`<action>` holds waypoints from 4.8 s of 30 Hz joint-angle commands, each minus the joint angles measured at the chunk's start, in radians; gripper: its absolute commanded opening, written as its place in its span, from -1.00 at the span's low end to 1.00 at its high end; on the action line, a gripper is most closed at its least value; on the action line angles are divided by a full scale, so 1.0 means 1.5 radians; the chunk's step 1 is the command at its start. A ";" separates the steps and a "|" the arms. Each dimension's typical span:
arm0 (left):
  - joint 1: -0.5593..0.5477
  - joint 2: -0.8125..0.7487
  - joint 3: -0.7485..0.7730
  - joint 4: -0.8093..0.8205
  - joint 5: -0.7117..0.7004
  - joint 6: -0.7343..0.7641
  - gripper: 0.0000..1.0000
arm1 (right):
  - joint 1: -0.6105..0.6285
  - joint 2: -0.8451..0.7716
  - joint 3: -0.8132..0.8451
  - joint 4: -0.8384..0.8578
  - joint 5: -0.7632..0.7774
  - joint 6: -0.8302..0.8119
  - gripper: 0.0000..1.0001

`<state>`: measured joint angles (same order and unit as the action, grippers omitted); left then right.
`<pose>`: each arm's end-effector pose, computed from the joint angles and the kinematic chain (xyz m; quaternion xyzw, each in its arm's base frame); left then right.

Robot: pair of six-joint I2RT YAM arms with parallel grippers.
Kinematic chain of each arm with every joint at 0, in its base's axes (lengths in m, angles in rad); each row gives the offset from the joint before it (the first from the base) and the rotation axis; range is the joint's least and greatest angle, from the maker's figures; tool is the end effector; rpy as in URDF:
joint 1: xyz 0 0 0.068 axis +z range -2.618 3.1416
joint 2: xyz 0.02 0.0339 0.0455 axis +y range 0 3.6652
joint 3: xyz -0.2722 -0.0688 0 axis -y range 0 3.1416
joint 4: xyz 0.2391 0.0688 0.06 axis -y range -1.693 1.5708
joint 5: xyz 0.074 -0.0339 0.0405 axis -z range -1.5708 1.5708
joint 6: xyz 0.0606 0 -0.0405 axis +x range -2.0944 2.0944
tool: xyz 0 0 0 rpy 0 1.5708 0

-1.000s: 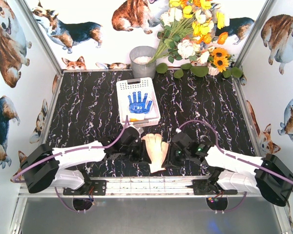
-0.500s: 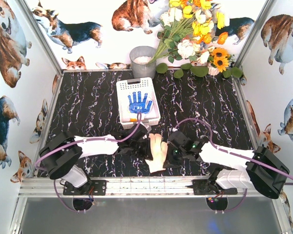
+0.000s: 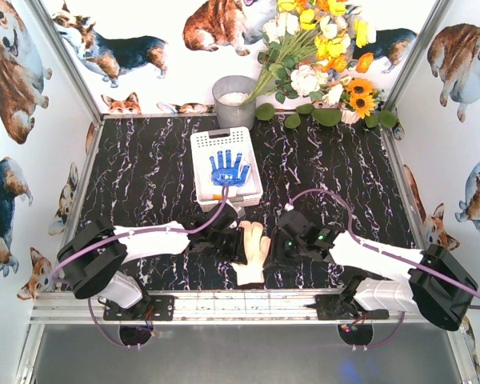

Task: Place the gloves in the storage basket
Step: Pair the glove with the glove, then pick up the glove from the center of the board.

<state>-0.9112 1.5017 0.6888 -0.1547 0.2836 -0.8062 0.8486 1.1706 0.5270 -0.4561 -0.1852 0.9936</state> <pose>0.1607 -0.2349 0.1438 0.0915 0.9418 -0.3108 0.0900 0.1251 0.1588 0.1497 0.0486 0.9672 0.2394 0.0690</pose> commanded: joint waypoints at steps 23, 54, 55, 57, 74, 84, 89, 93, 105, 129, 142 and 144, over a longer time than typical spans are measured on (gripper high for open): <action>0.039 0.074 -0.039 0.089 0.077 0.013 -0.85 | -0.094 0.111 -0.173 0.440 -0.129 0.132 -0.06; 0.068 -0.188 -0.083 0.058 -0.047 0.178 0.03 | -0.079 0.138 -0.124 0.494 -0.195 0.316 -1.00; 0.063 -0.209 -0.083 0.046 -0.063 0.201 0.10 | -0.079 0.141 -0.121 0.494 -0.198 0.331 -1.00; 0.046 -0.246 -0.083 0.024 -0.093 0.238 0.23 | -0.080 0.145 -0.114 0.498 -0.206 0.357 -1.00; -0.240 -0.307 -0.110 0.035 -0.340 0.352 0.65 | -0.108 0.133 -0.070 0.450 -0.237 0.483 -1.00; -0.284 -0.192 -0.089 0.025 -0.435 0.374 0.71 | -0.114 0.135 -0.074 0.480 -0.249 0.508 -1.00; -0.285 -0.145 -0.068 0.014 -0.508 0.393 0.45 | -0.115 0.138 -0.074 0.487 -0.253 0.511 -1.00; -0.284 -0.150 -0.065 0.029 -0.513 0.393 -0.09 | -0.115 0.146 -0.073 0.504 -0.254 0.514 -1.00; -0.284 -0.194 -0.077 0.053 -0.457 0.365 -1.00 | -0.115 0.188 -0.083 0.559 -0.254 0.512 -0.54; -0.284 -0.203 -0.078 0.057 -0.438 0.335 -1.00 | -0.092 0.213 -0.033 0.499 -0.202 0.421 0.27; -0.285 -0.215 -0.073 0.037 -0.406 0.337 -1.00 | -0.075 0.225 -0.003 0.517 -0.198 0.370 -0.22; -0.285 -0.228 -0.056 0.013 -0.406 0.340 -1.00 | -0.075 0.207 0.013 0.504 -0.195 0.345 -0.50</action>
<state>-1.3342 1.2007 0.5732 -0.1059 -0.3309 -0.3012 0.7315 1.5375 0.4877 0.2653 -0.4950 1.5730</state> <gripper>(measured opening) 0.064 0.345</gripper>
